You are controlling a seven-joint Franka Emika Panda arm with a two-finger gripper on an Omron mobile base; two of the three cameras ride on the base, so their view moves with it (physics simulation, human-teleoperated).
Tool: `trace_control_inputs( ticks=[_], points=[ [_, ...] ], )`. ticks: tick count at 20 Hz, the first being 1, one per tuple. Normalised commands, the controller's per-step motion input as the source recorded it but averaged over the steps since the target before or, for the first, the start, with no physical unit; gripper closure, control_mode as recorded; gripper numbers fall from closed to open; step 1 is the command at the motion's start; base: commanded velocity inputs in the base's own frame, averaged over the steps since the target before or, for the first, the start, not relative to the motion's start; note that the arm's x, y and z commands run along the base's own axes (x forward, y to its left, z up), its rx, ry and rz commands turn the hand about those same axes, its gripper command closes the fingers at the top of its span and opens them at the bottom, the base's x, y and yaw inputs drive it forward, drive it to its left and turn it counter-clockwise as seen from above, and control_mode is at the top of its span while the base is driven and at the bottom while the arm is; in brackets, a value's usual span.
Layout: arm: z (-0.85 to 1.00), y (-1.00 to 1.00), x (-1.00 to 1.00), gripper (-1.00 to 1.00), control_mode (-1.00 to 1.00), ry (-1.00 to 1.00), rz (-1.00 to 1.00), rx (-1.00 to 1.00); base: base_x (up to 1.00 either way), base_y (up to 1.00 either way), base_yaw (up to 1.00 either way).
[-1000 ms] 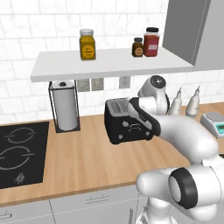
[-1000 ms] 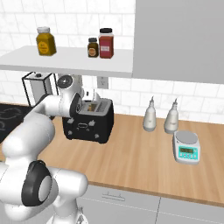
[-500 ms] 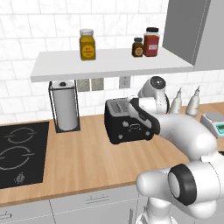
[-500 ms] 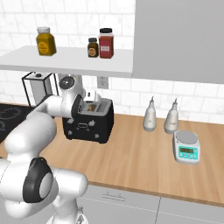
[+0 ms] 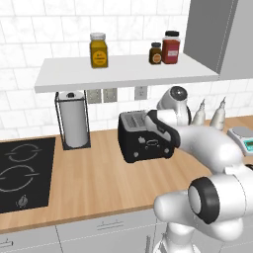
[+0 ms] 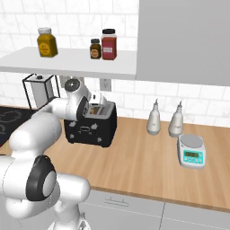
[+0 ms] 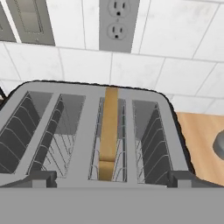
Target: Start the toaster. Once the lever pops up, take the bread to the plate on the dining counter.
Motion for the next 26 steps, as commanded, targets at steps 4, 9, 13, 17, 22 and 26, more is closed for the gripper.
trace_control_inputs(
  ticks=[4, 9, 13, 17, 22, 26],
  points=[
    [-0.12, 0.00, 0.08, -1.00, -1.00, 0.00, -0.01, 0.00, 0.00, 0.00, 0.00],
    [-0.23, 0.00, 0.12, -1.00, -1.00, 0.00, -0.01, 0.00, 0.00, 0.00, 0.00],
    [-0.13, 0.00, 0.09, -1.00, -1.00, 0.00, 0.00, 0.00, 0.00, 0.00, 0.00],
    [0.00, 0.00, 0.13, -1.00, -1.00, 0.00, 0.00, 0.00, 0.00, 0.00, 0.00],
    [-0.02, 0.00, 0.14, -1.00, -1.00, 0.00, 0.00, 0.00, 0.00, 0.00, 0.00],
    [-0.06, 0.00, 0.19, -1.00, -1.00, 0.00, 0.00, 0.00, 0.00, 0.00, 0.00]
  ],
)
